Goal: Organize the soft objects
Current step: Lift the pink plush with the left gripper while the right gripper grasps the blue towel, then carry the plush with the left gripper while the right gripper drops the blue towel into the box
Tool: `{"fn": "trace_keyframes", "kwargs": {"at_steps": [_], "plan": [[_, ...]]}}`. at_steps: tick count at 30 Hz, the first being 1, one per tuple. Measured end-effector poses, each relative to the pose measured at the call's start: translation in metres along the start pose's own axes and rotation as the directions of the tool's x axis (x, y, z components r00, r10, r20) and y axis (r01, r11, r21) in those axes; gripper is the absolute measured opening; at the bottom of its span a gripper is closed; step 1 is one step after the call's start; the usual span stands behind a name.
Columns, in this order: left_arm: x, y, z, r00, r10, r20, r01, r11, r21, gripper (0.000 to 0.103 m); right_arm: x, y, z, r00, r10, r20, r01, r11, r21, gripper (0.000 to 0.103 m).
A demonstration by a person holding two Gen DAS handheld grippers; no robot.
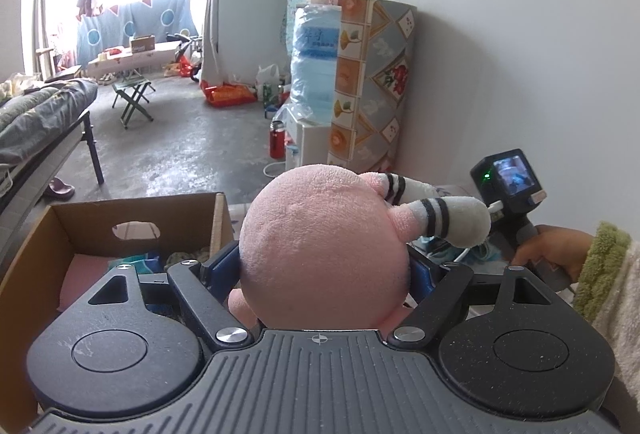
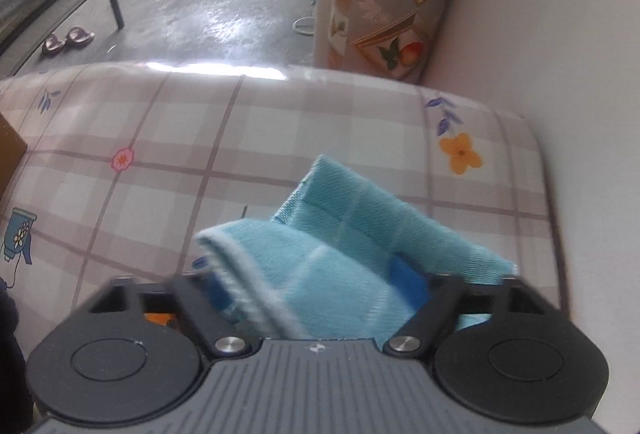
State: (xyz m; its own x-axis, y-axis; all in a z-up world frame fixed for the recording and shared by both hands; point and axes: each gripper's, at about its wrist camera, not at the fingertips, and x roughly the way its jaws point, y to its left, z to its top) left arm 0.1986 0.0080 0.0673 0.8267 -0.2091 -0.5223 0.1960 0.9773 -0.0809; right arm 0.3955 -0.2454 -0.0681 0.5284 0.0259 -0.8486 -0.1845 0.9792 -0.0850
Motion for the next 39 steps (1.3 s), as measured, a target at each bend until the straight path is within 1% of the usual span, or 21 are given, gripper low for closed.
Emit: {"fn": "trace_keyframes", "kwargs": {"at_steps": [1, 2, 4, 7, 10, 13, 16, 19, 22, 26, 29, 33, 35, 37, 38, 39], "plan": [[-0.003, -0.001, -0.001, 1.0, 0.004, 0.002, -0.004, 1.0, -0.004, 0.081, 0.0, -0.003, 0.002, 1.0, -0.013, -0.001, 0.013, 1.0, 0.002, 0.053], [-0.005, 0.0, -0.001, 1.0, 0.005, 0.005, -0.005, 1.0, -0.01, 0.081, -0.002, -0.005, 0.002, 1.0, -0.019, 0.001, 0.019, 1.0, 0.003, 0.049], [-0.009, 0.003, -0.001, 1.0, 0.005, 0.007, -0.004, 1.0, -0.026, 0.081, -0.005, -0.009, 0.003, 0.999, -0.028, 0.015, 0.028, 1.0, 0.006, 0.029], [-0.02, 0.01, 0.0, 1.0, 0.008, 0.021, -0.007, 0.999, -0.051, 0.081, -0.025, -0.007, 0.002, 0.994, -0.056, 0.092, 0.055, 0.998, 0.01, 0.021], [-0.039, 0.018, 0.001, 0.999, 0.021, 0.05, -0.017, 0.997, -0.075, 0.081, -0.055, -0.009, -0.001, 0.984, -0.053, 0.17, 0.049, 0.998, 0.026, 0.018], [-0.065, 0.03, 0.001, 0.995, 0.035, 0.089, -0.026, 0.995, -0.096, 0.081, -0.094, -0.007, -0.004, 0.967, -0.025, 0.252, 0.02, 1.0, 0.024, 0.015], [-0.088, 0.041, 0.001, 0.991, 0.058, 0.122, -0.044, 0.993, -0.113, 0.081, -0.137, 0.001, -0.011, 0.941, 0.016, 0.337, -0.021, 1.0, 0.013, 0.013], [-0.108, 0.052, -0.001, 0.985, 0.093, 0.148, -0.075, 0.989, -0.126, 0.081, -0.177, 0.012, -0.015, 0.908, 0.06, 0.414, -0.06, 0.998, -0.014, 0.012], [-0.123, 0.062, -0.006, 0.979, 0.125, 0.162, -0.102, 0.984, -0.143, 0.081, -0.21, 0.023, -0.015, 0.873, 0.116, 0.473, -0.11, 0.993, -0.041, 0.011], [-0.133, 0.075, -0.013, 0.975, 0.154, 0.163, -0.127, 0.979, -0.16, 0.081, -0.248, 0.044, -0.011, 0.823, 0.216, 0.525, -0.195, 0.976, -0.095, 0.011], [-0.134, 0.085, -0.02, 0.974, 0.174, 0.148, -0.147, 0.973, -0.177, 0.081, -0.271, 0.067, -0.006, 0.778, 0.31, 0.546, -0.271, 0.95, -0.153, 0.012], [-0.132, 0.102, -0.033, 0.974, 0.198, 0.111, -0.174, 0.964, -0.201, 0.081, -0.292, 0.104, 0.0, 0.709, 0.46, 0.535, -0.403, 0.886, -0.229, 0.011], [-0.131, 0.111, -0.041, 0.973, 0.21, 0.093, -0.187, 0.96, -0.207, 0.081, -0.296, 0.123, 0.008, 0.666, 0.547, 0.507, -0.491, 0.833, -0.255, 0.011], [-0.127, 0.119, -0.048, 0.973, 0.218, 0.07, -0.198, 0.955, -0.218, 0.081, -0.295, 0.144, 0.016, 0.628, 0.623, 0.466, -0.568, 0.777, -0.272, 0.011], [-0.124, 0.123, -0.051, 0.974, 0.22, 0.058, -0.202, 0.953, -0.224, 0.081, -0.294, 0.157, 0.018, 0.614, 0.652, 0.445, -0.597, 0.753, -0.278, 0.011], [-0.122, 0.126, -0.055, 0.974, 0.221, 0.047, -0.205, 0.952, -0.229, 0.081, -0.294, 0.171, 0.019, 0.606, 0.673, 0.425, -0.618, 0.734, -0.282, 0.011]]}}
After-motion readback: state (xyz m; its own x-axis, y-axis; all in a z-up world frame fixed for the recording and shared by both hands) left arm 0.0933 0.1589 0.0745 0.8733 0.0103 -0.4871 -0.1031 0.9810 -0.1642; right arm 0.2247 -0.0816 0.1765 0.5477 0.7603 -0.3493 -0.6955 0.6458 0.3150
